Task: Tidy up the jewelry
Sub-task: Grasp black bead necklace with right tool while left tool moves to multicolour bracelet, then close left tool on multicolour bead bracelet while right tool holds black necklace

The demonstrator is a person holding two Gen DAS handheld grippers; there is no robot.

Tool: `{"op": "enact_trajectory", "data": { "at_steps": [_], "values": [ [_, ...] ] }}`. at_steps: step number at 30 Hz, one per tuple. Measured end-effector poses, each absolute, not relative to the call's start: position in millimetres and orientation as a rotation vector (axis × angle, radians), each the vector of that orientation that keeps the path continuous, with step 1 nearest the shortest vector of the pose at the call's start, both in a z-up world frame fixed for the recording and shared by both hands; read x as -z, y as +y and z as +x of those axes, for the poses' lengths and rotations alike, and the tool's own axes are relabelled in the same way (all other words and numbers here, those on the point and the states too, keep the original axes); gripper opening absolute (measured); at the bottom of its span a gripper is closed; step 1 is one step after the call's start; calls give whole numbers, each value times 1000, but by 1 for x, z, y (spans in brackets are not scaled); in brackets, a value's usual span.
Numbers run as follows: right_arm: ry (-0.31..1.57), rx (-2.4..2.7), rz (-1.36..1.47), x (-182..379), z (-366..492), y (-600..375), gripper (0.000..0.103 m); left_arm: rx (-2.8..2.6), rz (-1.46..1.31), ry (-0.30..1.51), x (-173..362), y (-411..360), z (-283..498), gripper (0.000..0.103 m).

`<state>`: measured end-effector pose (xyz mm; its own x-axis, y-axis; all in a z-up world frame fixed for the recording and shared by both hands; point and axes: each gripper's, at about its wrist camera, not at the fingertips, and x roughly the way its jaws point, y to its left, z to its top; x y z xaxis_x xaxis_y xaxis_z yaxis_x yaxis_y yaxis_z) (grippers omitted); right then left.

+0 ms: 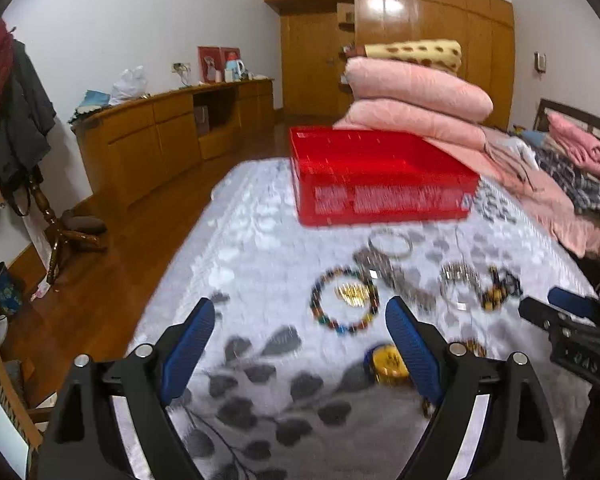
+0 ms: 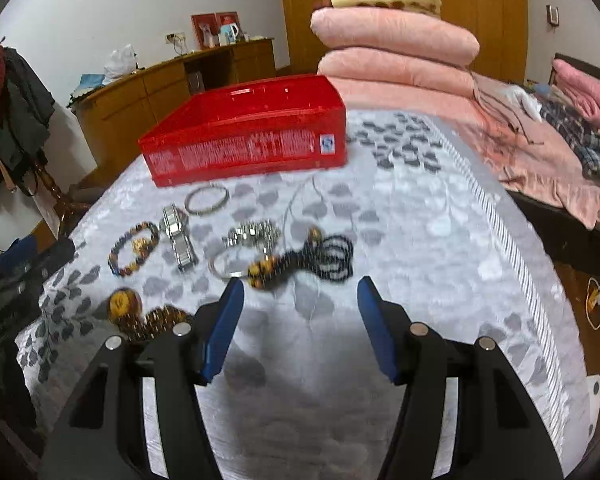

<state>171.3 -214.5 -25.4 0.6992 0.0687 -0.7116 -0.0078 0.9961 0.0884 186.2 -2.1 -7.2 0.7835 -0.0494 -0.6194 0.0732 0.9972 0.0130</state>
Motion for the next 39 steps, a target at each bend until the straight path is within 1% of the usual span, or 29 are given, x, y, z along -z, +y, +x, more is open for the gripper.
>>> {"op": "enact_trajectory", "data": {
  "at_steps": [5,6,10,13,19,21,23,24,32,36,38,39],
  "values": [
    [833,-62,97,33,175,-213,50,88,44,711,19,-9,184,85],
    [839,-66,98,34,177,-212,47,89,42,712,21,-9,184,84],
    [876,-98,116,40,187,-206,42,96,29,729,24,-8,191,79],
    [896,-103,117,43,194,-203,35,86,15,739,26,-5,197,79],
    [923,-110,131,46,208,-201,26,85,-17,775,31,0,207,79],
    [929,-112,126,46,212,-199,18,91,-28,787,32,2,209,79],
    [936,-109,123,47,214,-199,12,96,-38,793,32,4,211,79],
    [937,-108,123,47,215,-200,7,99,-41,796,32,4,211,79],
    [947,-85,118,45,202,-222,7,110,-50,833,35,5,220,79],
    [958,-68,123,44,194,-234,9,109,-43,826,34,3,220,79],
    [954,-54,129,42,193,-237,19,110,-39,824,34,1,221,79],
    [949,-52,131,41,193,-237,26,112,-38,824,34,0,221,79]
  ]
}}
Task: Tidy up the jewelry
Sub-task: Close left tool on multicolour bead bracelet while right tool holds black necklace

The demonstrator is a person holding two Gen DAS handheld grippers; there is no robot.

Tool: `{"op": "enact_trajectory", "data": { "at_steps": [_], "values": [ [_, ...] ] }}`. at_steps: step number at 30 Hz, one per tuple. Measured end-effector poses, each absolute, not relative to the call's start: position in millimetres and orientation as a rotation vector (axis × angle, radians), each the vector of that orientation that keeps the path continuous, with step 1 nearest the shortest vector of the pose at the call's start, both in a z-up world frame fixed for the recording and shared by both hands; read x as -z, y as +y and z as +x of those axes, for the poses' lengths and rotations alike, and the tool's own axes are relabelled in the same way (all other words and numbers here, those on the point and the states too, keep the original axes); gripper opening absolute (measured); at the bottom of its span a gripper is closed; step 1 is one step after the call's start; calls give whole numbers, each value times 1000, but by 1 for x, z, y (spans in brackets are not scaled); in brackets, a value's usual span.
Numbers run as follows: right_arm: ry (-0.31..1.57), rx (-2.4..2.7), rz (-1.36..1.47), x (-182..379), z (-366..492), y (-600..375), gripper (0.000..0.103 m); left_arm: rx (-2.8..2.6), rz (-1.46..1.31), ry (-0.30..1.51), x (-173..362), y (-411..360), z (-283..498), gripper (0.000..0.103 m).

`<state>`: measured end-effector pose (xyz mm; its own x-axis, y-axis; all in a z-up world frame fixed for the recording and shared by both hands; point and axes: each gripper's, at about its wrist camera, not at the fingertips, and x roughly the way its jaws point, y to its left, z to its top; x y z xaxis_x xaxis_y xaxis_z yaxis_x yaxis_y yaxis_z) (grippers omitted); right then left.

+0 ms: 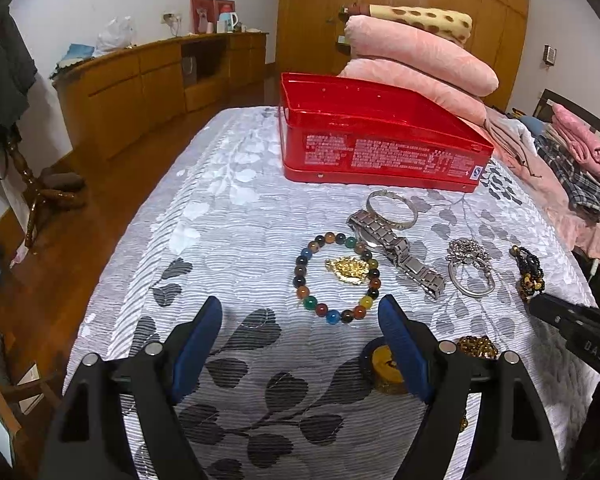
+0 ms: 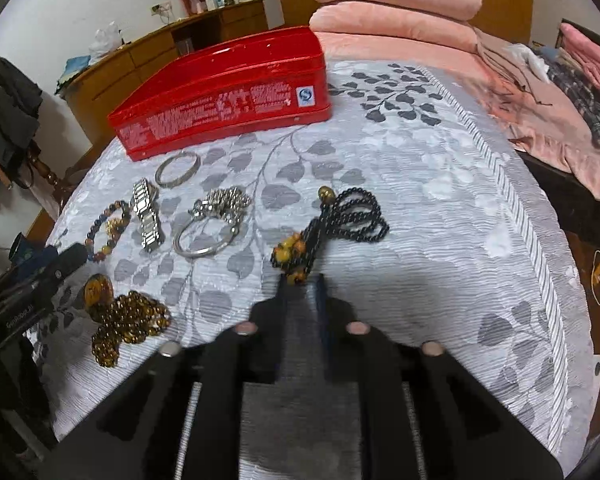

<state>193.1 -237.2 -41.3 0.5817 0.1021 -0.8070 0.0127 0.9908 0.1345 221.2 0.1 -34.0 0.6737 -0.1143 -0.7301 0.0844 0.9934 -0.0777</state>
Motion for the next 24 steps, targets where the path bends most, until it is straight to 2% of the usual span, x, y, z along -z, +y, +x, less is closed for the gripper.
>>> {"op": "enact_trajectory", "data": {
  "at_steps": [2,3,11,13,16,24],
  "values": [
    [943,-52,133,40,196,-235,31,117,-33,822,34,-3,221,79],
    [943,-56,137,40,197,-233,39,119,-32,821,34,-3,221,79],
    [945,-9,148,45,214,-230,38,141,-41,826,34,-5,222,79],
    [940,4,131,46,218,-229,35,140,-53,827,34,-3,222,79],
    [930,19,101,47,219,-228,19,147,-61,836,35,-2,224,79],
    [923,-36,100,46,217,-226,17,156,-59,859,37,-8,229,78]
  ]
}}
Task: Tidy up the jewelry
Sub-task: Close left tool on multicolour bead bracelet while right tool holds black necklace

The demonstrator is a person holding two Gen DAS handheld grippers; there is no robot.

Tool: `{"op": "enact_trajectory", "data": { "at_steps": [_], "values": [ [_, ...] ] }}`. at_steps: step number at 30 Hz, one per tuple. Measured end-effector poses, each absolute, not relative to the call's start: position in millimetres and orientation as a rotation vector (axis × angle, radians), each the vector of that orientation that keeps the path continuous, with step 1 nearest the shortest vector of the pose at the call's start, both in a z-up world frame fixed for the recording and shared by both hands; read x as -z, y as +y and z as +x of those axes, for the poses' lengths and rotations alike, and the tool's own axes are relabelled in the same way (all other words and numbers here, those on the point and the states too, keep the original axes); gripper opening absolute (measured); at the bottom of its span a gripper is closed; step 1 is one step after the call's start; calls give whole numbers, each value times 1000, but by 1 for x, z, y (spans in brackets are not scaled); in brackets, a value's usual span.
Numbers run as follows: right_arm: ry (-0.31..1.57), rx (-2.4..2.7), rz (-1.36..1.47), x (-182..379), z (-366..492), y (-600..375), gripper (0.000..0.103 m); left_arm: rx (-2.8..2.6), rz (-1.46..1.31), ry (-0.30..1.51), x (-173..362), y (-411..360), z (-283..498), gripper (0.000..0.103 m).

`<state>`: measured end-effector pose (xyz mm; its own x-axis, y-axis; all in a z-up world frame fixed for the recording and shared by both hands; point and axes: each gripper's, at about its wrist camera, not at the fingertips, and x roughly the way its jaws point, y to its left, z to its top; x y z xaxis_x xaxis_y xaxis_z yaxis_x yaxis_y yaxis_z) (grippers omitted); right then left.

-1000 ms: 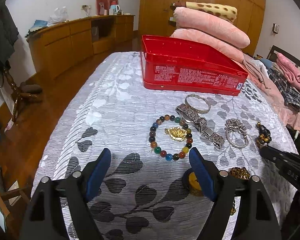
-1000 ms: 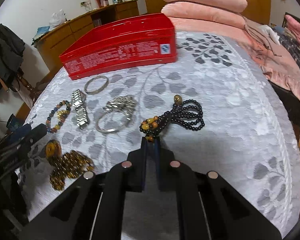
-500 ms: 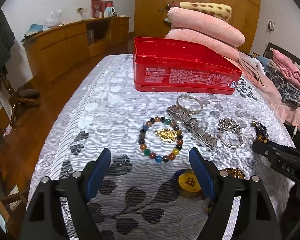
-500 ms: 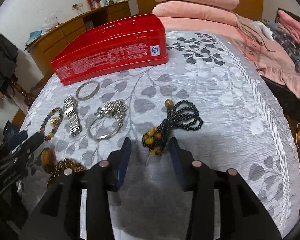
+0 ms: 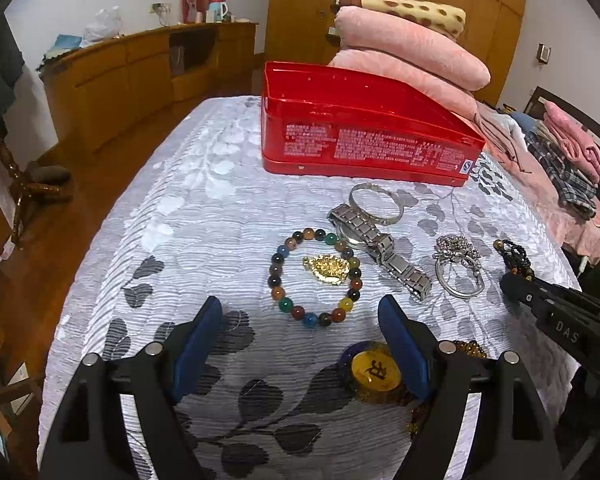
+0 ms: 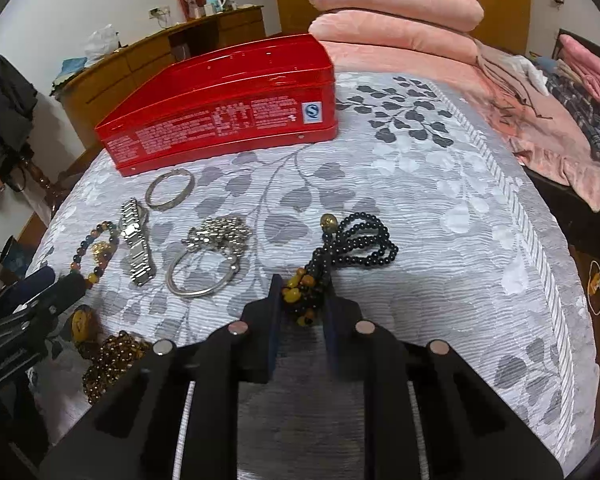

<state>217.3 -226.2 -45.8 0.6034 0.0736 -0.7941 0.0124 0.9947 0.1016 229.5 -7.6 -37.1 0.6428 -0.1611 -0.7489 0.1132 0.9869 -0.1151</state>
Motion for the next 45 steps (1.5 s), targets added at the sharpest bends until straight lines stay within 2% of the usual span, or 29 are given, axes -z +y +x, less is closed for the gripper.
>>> {"op": "enact_trajectory", "data": {
  "at_steps": [5,7,8,12,16,27,29,30,34,45],
  "values": [
    [926,-50,105,46,218,-225,17,164,-47,839,32,-13,230,59],
    [927,-50,105,47,219,-224,17,184,-49,851,34,-16,233,47],
    [928,-49,102,47,219,-224,17,195,-51,858,35,-18,234,45],
    [929,-51,98,47,220,-223,17,202,-35,867,37,-25,237,44],
    [929,-53,99,47,222,-223,17,207,-25,868,37,-28,237,38],
    [928,-64,113,48,223,-225,17,262,-32,854,30,-37,234,38],
    [928,-67,117,48,223,-225,17,267,-29,878,36,-40,238,31],
    [927,-68,120,48,223,-226,17,270,-31,893,39,-41,240,25],
    [927,-72,126,48,223,-227,18,277,-33,910,42,-43,243,14],
    [928,-68,121,49,224,-225,18,292,-103,917,44,-33,245,8]
  ]
}}
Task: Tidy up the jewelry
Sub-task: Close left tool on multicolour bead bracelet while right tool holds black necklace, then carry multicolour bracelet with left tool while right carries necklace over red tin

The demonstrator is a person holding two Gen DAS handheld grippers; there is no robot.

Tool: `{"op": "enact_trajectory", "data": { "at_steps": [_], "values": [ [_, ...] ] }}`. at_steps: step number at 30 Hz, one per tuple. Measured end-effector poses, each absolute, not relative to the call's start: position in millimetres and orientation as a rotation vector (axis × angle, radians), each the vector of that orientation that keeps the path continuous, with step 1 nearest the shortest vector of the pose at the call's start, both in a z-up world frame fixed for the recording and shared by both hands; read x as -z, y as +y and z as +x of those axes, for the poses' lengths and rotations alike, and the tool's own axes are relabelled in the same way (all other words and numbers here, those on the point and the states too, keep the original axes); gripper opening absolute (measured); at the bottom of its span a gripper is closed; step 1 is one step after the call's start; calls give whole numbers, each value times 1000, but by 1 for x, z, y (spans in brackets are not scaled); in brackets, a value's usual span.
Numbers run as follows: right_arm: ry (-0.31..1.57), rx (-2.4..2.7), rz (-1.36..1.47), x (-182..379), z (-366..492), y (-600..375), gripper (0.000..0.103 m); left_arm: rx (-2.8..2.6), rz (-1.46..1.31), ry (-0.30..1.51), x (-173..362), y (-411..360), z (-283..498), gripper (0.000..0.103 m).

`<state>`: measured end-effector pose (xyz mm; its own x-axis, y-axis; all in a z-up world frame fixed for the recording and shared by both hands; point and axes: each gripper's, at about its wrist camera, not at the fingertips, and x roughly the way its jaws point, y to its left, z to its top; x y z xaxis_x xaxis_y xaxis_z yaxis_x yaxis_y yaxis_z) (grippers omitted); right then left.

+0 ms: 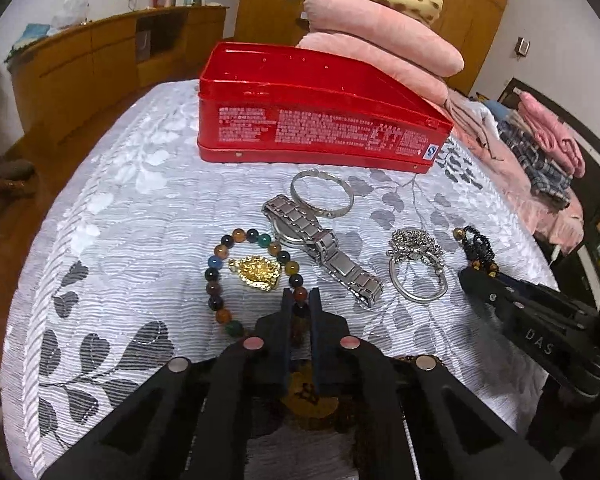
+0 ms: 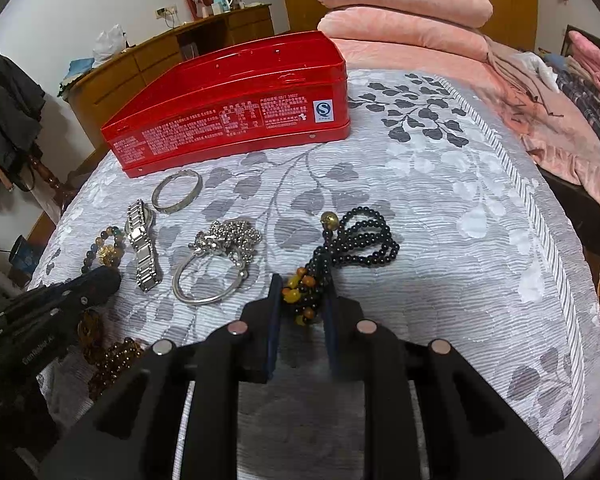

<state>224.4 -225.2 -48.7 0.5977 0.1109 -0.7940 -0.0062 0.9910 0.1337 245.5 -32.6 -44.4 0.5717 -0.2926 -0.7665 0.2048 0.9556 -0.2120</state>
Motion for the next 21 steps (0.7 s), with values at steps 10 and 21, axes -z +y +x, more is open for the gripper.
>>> {"op": "enact_trajectory", "data": {
  "at_steps": [10,21],
  "values": [
    [913,-92,126,40,214,-224,15,288,-145,851,24,-14,230,8],
    [842,-122,84,6,207,-211,15,300,-164,759,-8,-11,225,8]
  ]
}}
